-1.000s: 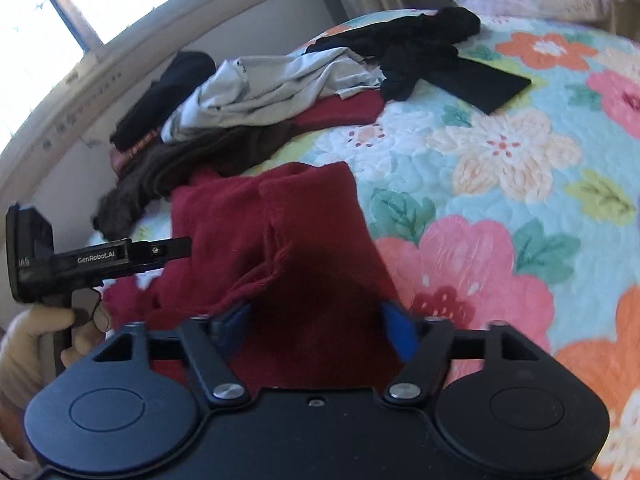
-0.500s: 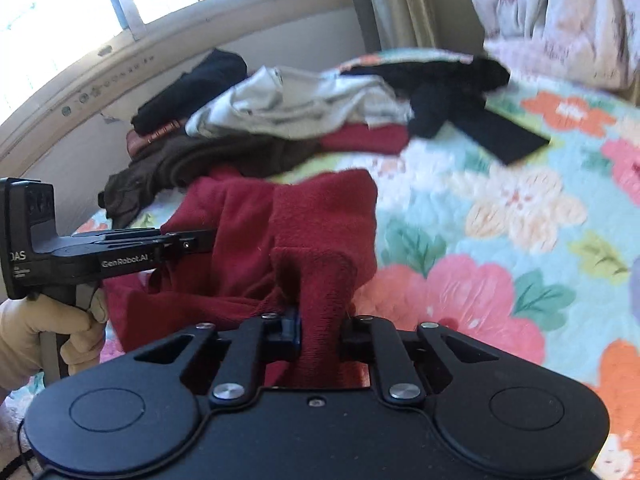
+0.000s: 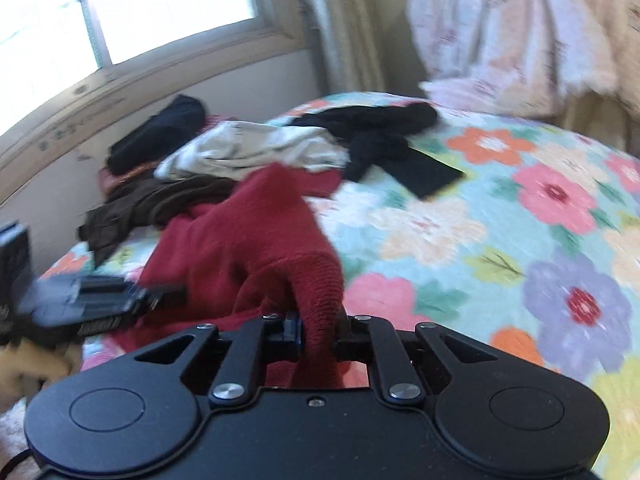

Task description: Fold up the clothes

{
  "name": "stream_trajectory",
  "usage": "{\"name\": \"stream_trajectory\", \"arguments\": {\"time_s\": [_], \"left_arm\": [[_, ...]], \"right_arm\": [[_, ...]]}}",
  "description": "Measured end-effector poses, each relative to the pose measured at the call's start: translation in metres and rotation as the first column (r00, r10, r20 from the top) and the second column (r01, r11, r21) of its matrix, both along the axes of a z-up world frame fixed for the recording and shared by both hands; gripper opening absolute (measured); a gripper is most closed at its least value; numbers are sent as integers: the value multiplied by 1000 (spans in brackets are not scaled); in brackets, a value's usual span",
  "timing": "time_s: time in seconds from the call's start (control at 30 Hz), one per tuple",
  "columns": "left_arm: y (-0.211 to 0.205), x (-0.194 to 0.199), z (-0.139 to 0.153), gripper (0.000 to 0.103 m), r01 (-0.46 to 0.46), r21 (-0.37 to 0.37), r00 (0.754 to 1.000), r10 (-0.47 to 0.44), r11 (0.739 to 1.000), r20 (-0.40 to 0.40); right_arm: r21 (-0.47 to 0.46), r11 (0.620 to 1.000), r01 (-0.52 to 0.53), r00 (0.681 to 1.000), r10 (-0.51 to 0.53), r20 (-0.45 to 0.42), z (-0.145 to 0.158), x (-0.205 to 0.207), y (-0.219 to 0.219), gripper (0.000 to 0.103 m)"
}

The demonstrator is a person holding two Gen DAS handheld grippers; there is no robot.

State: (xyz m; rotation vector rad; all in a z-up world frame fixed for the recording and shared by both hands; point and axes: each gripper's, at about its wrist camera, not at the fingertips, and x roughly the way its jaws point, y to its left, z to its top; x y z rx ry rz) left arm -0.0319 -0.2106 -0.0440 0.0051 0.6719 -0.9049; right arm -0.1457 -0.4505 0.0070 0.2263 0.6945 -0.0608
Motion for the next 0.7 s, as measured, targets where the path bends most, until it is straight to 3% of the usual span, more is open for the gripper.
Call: {"name": "stream_trajectory", "arguments": {"time_s": [0.1,0.3,0.47,0.7], "left_arm": [[-6,-14,13,8,46,-19,998,-45,999,53],[-30,-28,27,8,99,-67,994,-96,993,49],[-47,-44,41,8,136,-124,991,-133,983,32],[-77,-71,35,8,212,-84,976,-207,974,63]], "right_arm": [[-21,999,31,999,-31,-13,-4,-5,-3,14],[-56,995,86,996,-86,6,9,-23,-14,14],[-5,988,155,988,-154,27,16,-45,-39,14],[33,980,197,980,-198,30,12,-77,-58,14]]}}
